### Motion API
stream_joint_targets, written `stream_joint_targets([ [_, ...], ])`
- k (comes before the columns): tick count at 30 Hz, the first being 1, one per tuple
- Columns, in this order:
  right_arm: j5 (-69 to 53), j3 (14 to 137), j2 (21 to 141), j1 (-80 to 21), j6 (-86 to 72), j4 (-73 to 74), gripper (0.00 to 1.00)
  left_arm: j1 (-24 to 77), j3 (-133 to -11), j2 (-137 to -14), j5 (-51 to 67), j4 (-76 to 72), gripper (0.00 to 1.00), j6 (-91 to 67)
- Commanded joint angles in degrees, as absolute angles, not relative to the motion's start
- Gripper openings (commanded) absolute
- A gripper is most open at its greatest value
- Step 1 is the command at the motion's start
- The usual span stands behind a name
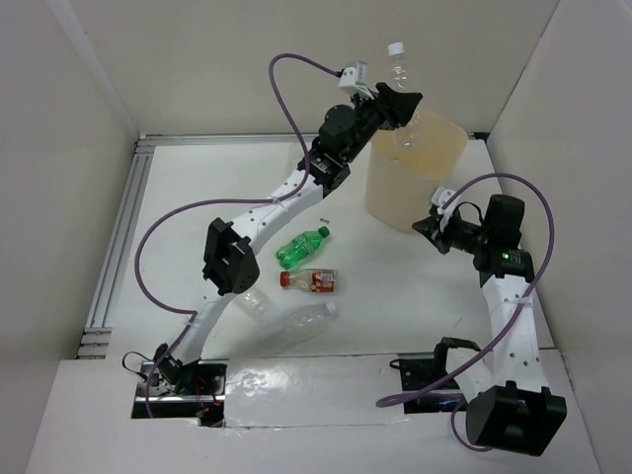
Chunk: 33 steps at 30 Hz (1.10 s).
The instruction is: Put the plastic bottles in the bin
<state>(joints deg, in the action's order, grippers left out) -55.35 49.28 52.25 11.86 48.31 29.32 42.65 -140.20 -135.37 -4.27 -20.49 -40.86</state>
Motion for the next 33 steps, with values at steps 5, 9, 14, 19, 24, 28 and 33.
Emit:
stream_joint_targets([
  [5, -57.0, 47.9, 49.3, 10.4, 44.6, 30.9, 0.14, 45.7, -145.4, -142.0, -15.7, -22.4, 0.24, -37.3],
  [9, -57.0, 47.3, 49.3, 10.4, 44.0, 30.9, 0.51, 45.7, -145.2, -142.6, -15.0, -21.6, 0.94, -36.0],
  [14, -60.5, 46.1, 49.8, 9.2, 49.1, 30.9, 1.00, 45.7, -143.5, -137.4, -10.9, -22.2, 1.00, -32.2],
  [19, -64.5, 45.4, 55.4, 4.8, 64.8, 35.6, 1.00, 45.2, -122.9, -118.3, -4.8, -26.1, 1.00, -22.9],
  [24, -58.6, 46.0, 63.3, -7.1, 77.9, 32.1, 1.00, 34.9, -92.1, -95.4, 1.3, -16.4, 1.00, -29.9],
  [28, -52.0, 48.7, 71.1, -16.9, 81.2, 24.3, 0.97, 28.5, -72.2, -77.5, -1.6, -5.2, 1.00, -30.6],
  [33, -42.9, 55.0, 86.5, -24.5, 82.4, 16.4, 0.96, 24.7, -52.9, -56.7, -12.8, 9.5, 0.59, -32.8],
])
